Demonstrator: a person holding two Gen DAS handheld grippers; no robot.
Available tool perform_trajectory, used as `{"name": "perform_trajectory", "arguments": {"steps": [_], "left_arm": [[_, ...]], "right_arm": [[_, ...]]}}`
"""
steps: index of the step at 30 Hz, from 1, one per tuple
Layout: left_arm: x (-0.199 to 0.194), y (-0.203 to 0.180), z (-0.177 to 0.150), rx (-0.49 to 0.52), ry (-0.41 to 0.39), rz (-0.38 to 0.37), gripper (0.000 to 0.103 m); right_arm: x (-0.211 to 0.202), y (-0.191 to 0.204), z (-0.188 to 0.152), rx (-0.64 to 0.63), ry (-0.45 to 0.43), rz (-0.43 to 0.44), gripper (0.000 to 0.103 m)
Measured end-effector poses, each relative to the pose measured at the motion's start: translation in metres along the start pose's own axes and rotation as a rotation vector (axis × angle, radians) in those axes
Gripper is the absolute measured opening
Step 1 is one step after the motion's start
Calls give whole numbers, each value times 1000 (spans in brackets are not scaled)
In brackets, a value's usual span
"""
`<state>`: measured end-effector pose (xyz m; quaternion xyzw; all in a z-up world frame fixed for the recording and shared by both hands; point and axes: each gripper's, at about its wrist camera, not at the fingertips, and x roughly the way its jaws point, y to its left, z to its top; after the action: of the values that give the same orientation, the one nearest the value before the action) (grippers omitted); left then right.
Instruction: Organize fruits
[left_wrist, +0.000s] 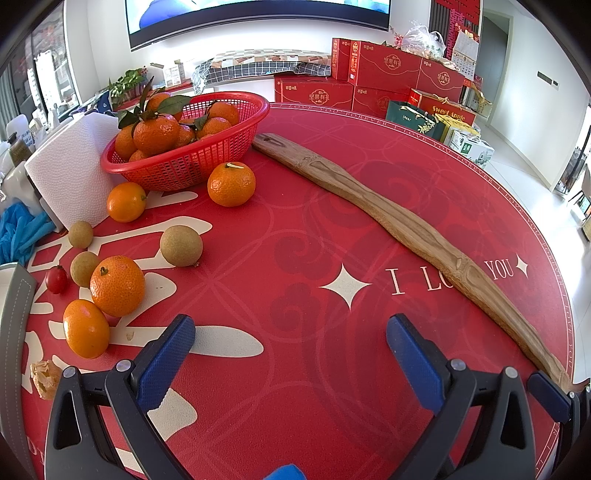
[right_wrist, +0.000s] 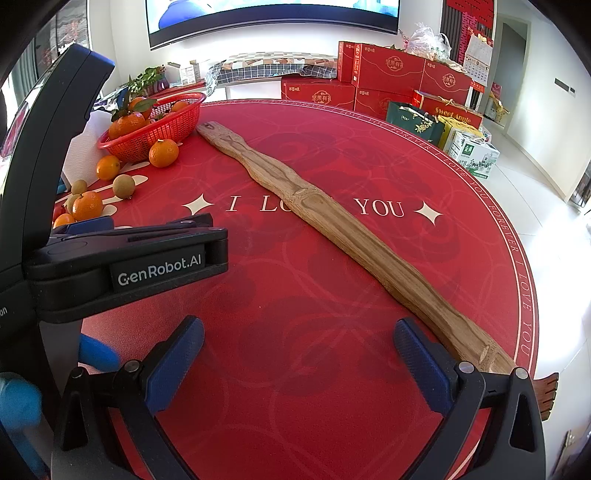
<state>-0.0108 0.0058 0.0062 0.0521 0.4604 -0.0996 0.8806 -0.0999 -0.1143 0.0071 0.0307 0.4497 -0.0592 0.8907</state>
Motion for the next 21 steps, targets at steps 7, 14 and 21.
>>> {"name": "perform_trajectory", "arguments": {"steps": [7, 14, 21], "left_arm": [[-33, 28, -9, -9, -51, 20, 103], [-84, 105, -35, -116, -135, 89, 103], [-68, 149, -65, -176, -71, 169, 103]], "right_arm": [[0, 0, 0, 0, 0, 0, 103], [0, 0, 0, 0, 0, 0, 103], [0, 0, 0, 0, 0, 0, 103]]}}
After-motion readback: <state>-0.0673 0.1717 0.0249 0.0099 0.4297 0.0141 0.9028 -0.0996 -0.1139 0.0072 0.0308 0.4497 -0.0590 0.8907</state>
